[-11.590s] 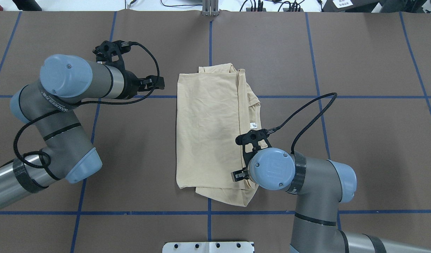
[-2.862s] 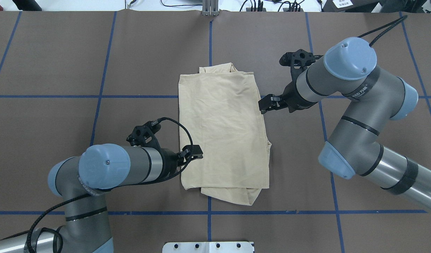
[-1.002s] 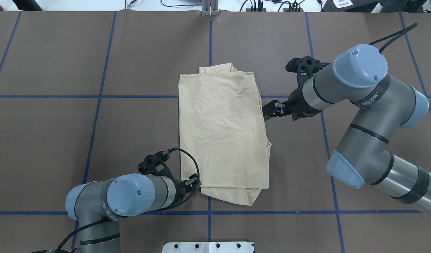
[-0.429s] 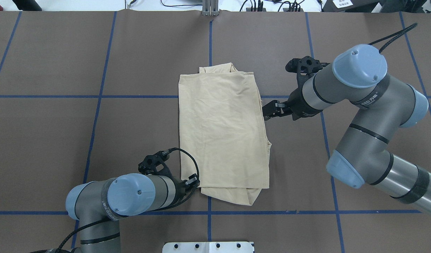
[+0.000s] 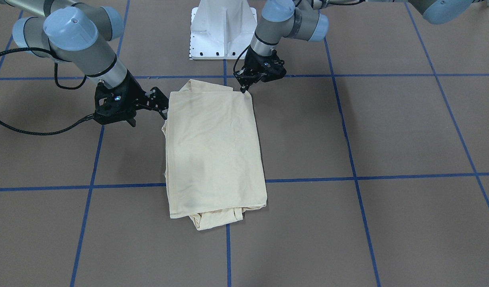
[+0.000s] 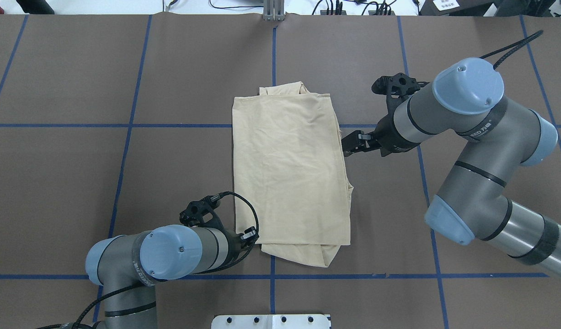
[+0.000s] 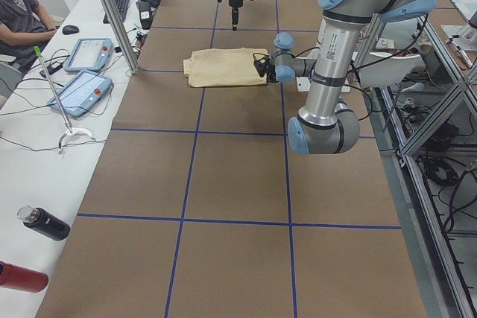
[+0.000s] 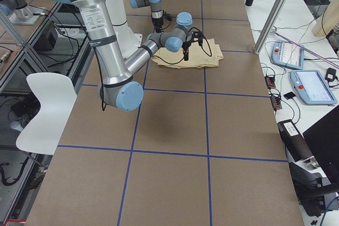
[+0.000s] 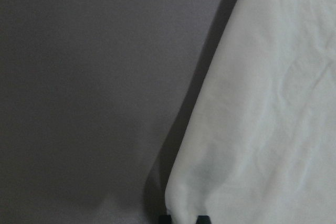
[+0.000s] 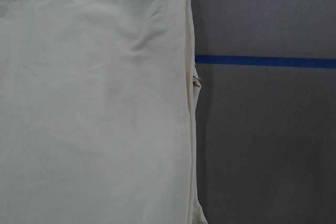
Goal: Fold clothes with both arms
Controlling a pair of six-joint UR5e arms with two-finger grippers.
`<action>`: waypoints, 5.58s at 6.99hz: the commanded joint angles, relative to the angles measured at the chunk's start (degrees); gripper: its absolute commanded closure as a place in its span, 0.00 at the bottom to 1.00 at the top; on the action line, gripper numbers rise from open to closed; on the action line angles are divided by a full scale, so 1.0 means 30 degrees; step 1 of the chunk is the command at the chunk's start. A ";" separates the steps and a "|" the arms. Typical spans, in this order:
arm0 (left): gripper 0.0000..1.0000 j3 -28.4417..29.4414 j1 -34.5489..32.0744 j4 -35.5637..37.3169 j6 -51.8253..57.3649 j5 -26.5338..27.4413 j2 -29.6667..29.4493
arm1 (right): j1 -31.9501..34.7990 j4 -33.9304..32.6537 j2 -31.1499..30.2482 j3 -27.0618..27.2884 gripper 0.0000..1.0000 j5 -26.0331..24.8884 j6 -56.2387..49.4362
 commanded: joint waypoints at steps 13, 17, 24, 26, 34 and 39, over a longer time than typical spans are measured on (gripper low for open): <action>1.00 -0.0432 -0.0318 0.0000 0.0082 -0.0059 -0.0176 | -0.9080 -0.4072 0.0407 0.1656 0.00 -0.7706 1.5157; 1.00 -0.0842 -0.0347 0.0000 0.0082 -0.0088 -0.0322 | -0.9082 -0.4072 0.0410 0.0835 0.00 -0.7676 1.5128; 1.00 -0.0755 -0.0347 0.0000 0.0082 -0.0059 -0.0293 | -0.8320 -0.3956 0.0527 0.0311 0.00 -0.7676 1.5772; 1.00 -0.0755 -0.0318 0.0000 0.0082 -0.0059 -0.0293 | -0.8379 -0.4101 0.0556 0.0161 0.00 -0.7676 1.5771; 1.00 -0.0755 -0.0347 0.0000 0.0170 -0.0059 -0.0293 | -0.8848 -0.4131 0.0527 0.0072 0.16 -0.7617 1.5772; 1.00 -0.0755 -0.0347 0.0000 0.0170 -0.0059 -0.0293 | -0.8848 -0.4102 0.0497 0.0101 0.66 -0.7617 1.5713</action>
